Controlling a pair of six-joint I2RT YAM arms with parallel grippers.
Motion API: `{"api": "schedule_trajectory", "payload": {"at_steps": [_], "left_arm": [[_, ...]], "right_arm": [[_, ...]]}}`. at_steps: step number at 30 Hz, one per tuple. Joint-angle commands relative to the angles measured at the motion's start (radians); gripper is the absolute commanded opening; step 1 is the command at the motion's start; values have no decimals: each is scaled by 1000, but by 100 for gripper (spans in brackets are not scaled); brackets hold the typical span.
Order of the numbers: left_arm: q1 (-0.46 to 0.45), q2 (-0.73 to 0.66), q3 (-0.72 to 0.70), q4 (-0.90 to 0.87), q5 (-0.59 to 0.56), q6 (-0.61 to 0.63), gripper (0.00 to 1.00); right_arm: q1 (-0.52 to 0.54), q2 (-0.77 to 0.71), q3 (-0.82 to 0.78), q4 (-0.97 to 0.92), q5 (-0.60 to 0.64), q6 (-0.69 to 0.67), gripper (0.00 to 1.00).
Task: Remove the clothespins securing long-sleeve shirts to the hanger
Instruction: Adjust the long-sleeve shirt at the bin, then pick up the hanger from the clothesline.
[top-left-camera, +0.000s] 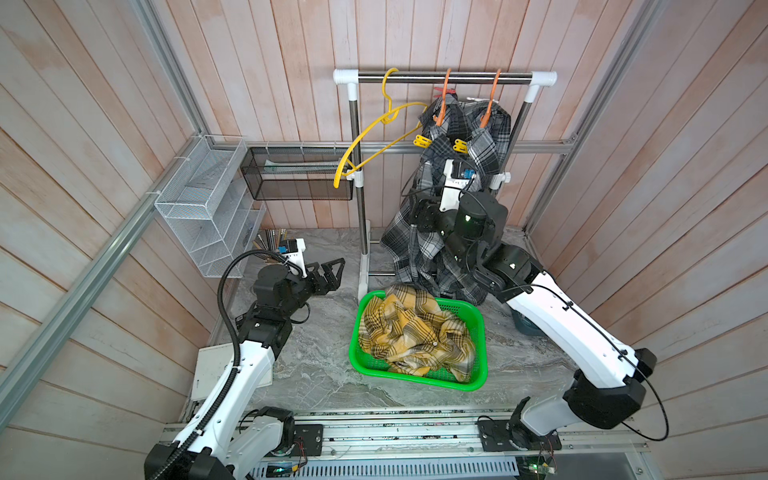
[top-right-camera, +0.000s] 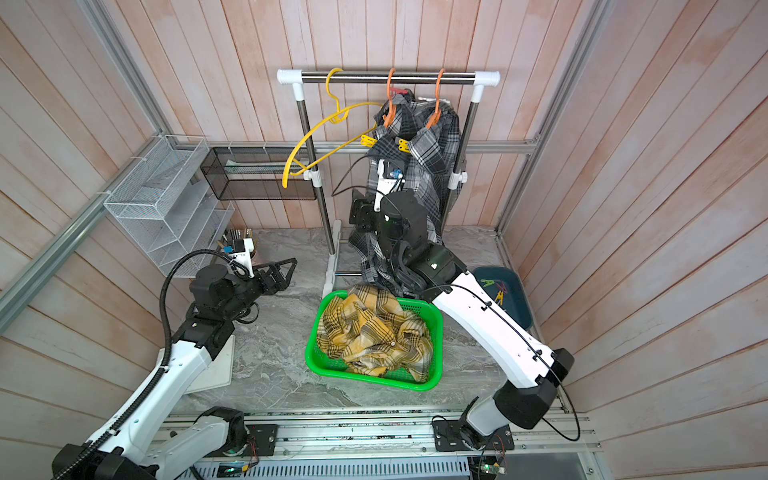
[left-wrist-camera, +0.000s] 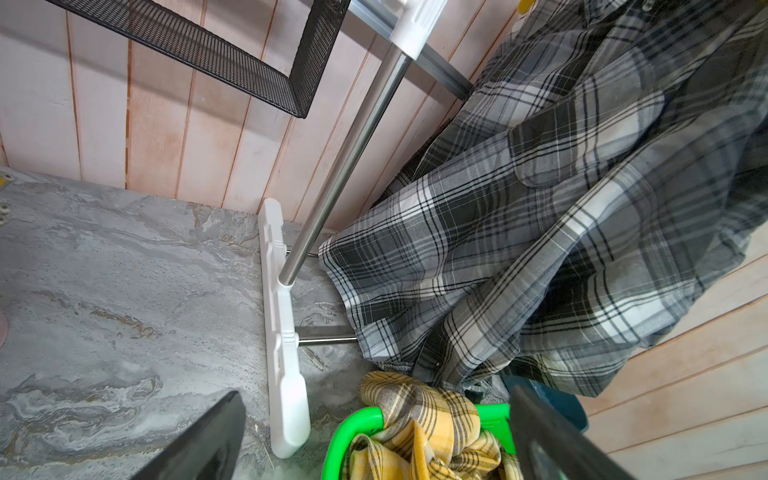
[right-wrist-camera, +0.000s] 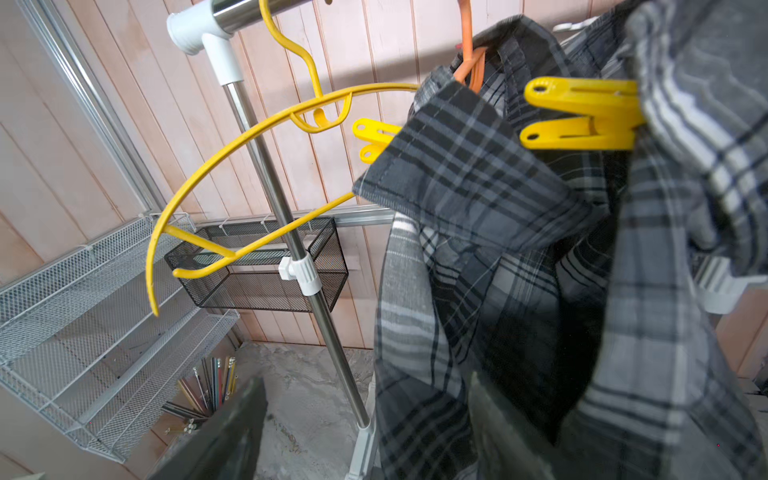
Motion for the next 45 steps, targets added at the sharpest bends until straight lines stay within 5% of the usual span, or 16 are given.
{"api": "schedule_trajectory", "payload": {"at_steps": [1,13,31,45], "left_arm": [[12,-22,-19,30,29,-10,100],[31,-41,-39,35,44,-29,100],[41,-20,-53,71,77,-62,100],[44,-7,-53,93,96,-82,100]], "right_arm": [[-26,77,124,-39,15,-44,78],[-101,224,296,-157,109,-45,72],[-125,260,363,-139,116,-150,1],[-123,291,528,-114,102,-232,0]]}}
